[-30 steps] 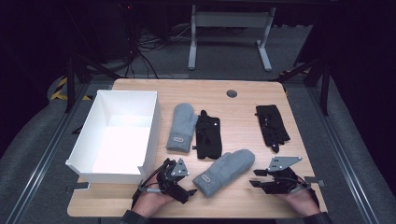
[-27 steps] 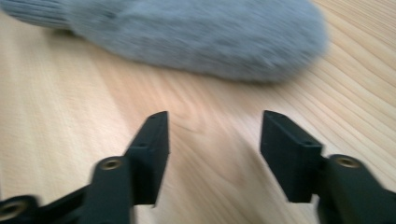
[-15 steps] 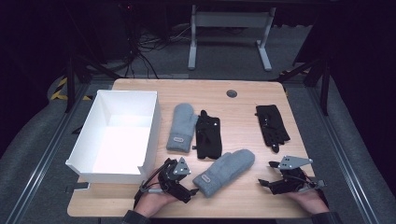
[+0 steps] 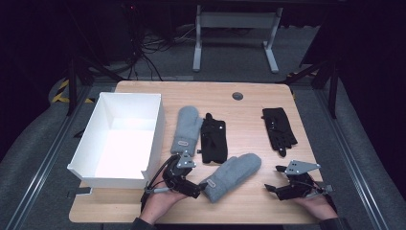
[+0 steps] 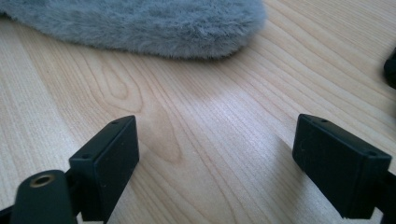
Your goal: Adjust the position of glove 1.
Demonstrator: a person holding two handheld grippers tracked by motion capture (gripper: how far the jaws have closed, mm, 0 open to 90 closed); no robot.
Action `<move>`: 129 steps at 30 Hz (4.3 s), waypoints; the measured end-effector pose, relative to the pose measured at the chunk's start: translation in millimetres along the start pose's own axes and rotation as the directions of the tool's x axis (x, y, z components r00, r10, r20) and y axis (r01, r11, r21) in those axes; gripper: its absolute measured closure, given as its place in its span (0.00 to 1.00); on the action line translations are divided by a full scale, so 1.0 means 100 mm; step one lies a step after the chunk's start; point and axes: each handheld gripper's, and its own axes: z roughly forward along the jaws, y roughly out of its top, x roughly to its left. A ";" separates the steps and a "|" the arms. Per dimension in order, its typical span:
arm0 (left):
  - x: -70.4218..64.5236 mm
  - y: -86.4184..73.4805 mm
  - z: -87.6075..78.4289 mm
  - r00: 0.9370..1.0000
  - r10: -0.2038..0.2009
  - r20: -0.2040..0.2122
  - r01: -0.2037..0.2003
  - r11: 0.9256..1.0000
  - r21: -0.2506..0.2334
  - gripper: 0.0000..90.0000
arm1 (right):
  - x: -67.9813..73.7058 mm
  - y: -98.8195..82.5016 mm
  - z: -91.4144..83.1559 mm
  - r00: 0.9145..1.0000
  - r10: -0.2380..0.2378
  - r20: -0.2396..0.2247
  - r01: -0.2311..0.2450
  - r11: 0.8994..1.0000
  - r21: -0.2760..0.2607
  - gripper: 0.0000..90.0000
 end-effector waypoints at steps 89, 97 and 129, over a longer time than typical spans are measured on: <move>0.75 0.74 0.19 0.958 -0.166 -0.234 0.165 0.986 -0.027 0.92 | 0.00 0.00 0.00 1.000 0.003 0.002 -0.003 1.000 0.000 0.16; 0.55 0.75 0.16 0.990 -0.076 -0.121 0.073 0.997 -0.031 0.92 | 0.00 0.00 0.00 1.000 0.004 0.003 -0.004 1.000 0.000 0.16; 0.58 0.55 0.28 1.000 -0.005 0.019 0.006 0.999 -0.040 0.55 | 0.00 0.00 0.00 1.000 0.004 0.004 -0.004 1.000 0.000 0.16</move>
